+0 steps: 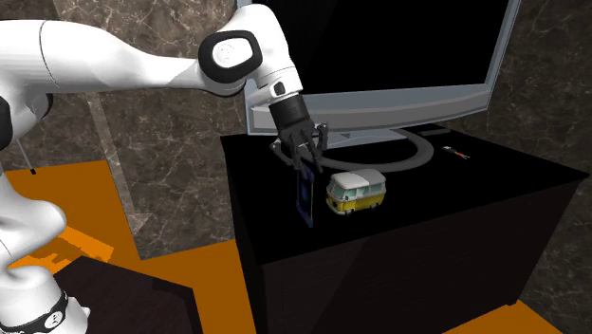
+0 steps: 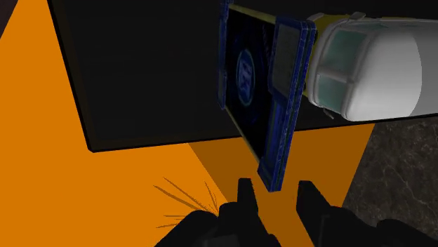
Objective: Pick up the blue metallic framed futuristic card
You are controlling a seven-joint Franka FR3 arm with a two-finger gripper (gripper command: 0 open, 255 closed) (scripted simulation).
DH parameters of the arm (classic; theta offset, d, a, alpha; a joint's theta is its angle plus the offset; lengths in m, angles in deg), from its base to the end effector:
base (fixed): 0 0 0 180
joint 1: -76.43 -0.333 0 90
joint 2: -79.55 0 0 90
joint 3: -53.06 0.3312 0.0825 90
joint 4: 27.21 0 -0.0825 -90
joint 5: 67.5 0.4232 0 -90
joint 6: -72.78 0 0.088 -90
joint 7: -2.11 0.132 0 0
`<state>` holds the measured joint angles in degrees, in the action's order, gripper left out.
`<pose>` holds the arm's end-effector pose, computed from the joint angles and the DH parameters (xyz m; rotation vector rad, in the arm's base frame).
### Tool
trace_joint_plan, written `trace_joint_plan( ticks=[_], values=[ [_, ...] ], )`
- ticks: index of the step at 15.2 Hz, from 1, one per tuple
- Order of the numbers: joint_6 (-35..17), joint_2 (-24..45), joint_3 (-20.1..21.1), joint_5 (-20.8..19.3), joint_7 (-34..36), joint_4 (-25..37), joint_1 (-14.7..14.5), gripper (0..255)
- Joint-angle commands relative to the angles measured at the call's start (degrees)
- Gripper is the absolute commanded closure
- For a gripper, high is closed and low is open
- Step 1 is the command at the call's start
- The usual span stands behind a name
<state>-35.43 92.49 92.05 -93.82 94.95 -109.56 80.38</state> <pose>0.6139 0.3188 0.6067 -2.6409 1.3702 -0.6066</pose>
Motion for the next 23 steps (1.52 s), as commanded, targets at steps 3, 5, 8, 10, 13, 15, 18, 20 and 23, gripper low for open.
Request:
trace_joint_plan(
  ticks=[3,5,8,10,13,15,18,20,23],
  values=[
    [-0.15,-0.05,0.0,0.01,0.05,-0.18,0.03,255],
    [-0.15,-0.06,0.0,0.03,0.03,-0.18,0.04,255],
    [-0.01,0.04,-0.01,-0.02,-0.02,0.03,0.0,255],
    [1.66,0.47,0.05,-0.18,-0.39,2.08,-0.41,255],
    [4.27,1.3,0.14,-0.57,-0.92,5.4,-1.15,255],
    [6.09,1.97,0.18,-0.95,-1.26,7.78,-1.75,255],
    [8.95,3.17,0.21,-1.69,-1.77,11.67,-2.86,255],
    [10.97,4.13,0.2,-2.32,-2.12,14.52,-3.76,255],
    [14.21,5.84,0.12,-3.51,-2.69,19.27,-5.42,255]
  ],
)
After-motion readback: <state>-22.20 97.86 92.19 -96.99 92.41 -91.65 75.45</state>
